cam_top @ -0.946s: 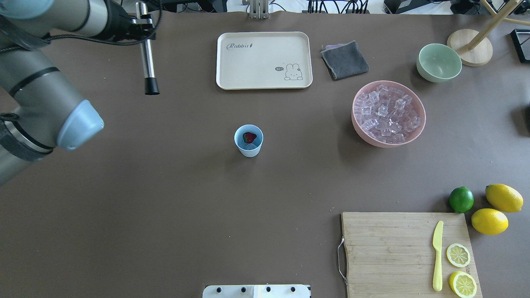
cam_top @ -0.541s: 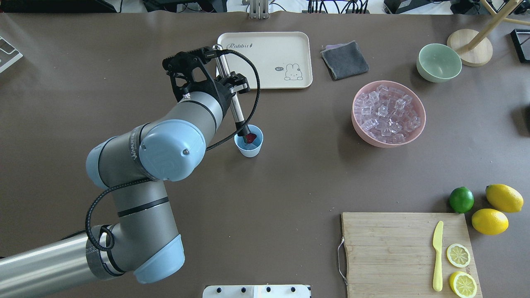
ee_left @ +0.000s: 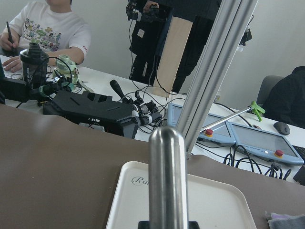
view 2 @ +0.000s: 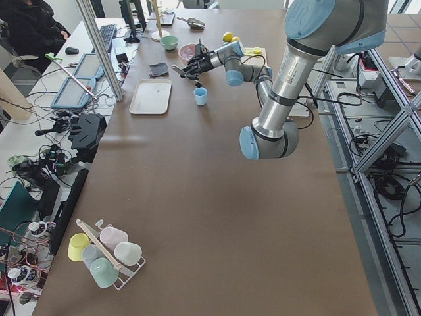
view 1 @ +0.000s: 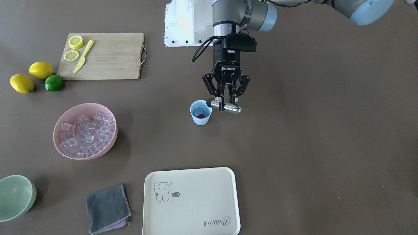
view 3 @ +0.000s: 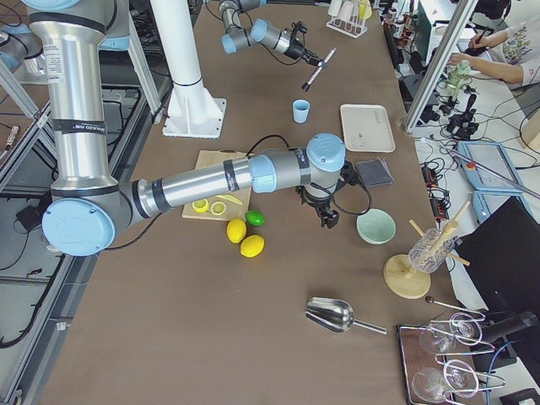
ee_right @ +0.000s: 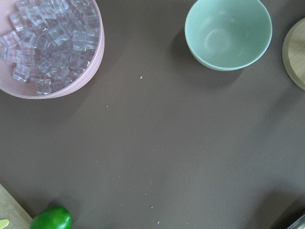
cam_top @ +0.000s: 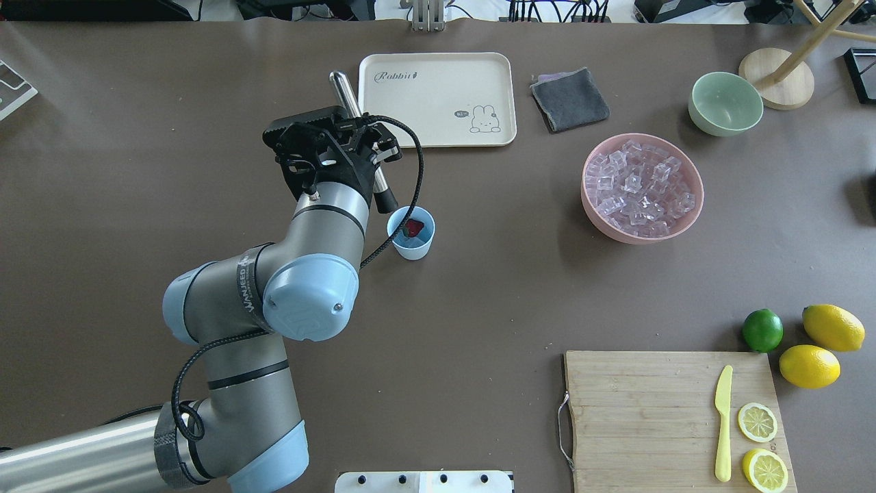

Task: Mash ice and strawberries in cup
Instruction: 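Lift the muddler with the left gripper and bring it over the cup, then lower the muddler into the light-blue cup and press down repeatedly with the left gripper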

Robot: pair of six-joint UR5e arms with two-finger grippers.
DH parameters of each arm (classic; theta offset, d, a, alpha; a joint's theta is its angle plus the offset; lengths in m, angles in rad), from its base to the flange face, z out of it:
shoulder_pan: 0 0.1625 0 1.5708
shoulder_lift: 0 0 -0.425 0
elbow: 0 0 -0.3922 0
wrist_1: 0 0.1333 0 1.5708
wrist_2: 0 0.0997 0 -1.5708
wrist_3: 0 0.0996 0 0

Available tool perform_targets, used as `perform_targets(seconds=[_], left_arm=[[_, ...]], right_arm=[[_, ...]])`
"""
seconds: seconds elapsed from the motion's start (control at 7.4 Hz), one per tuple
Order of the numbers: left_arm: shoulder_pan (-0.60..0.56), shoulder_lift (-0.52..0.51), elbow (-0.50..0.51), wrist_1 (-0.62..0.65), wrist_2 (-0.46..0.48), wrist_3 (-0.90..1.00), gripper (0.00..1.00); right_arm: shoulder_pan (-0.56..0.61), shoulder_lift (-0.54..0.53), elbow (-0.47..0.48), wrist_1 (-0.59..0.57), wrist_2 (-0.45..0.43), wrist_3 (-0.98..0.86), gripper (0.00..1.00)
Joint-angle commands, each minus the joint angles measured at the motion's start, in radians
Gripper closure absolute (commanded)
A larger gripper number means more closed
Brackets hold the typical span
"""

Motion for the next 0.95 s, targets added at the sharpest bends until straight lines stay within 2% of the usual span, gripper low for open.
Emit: perform_targets(seconds=[0.0, 0.14, 0.41, 0.54, 0.81], left_arm=[[0.068, 0.004, 0.057, 0.008, 0.229, -0.042, 1.0], [0.075, -0.009, 0.106, 0.008, 0.273, -0.086, 1.0], [0.113, -0.048, 0.089, 0.005, 0.345, -0.091, 1.0], [0.118, -0.084, 0.098, 0.007, 0.363, -0.091, 1.0], [0.119, -0.082, 0.148, 0.005, 0.363, -0.092, 1.0]], right_arm=[[0.0, 0.0, 0.001, 0.0, 0.003, 0.01, 0.09], [0.0, 0.0, 0.001, 0.0, 0.003, 0.01, 0.09], [0.0, -0.003, 0.003, 0.0, 0.003, 0.01, 0.09], [0.0, -0.009, 0.003, 0.0, 0.001, 0.009, 0.09], [0.0, -0.01, 0.005, 0.0, 0.001, 0.009, 0.09]])
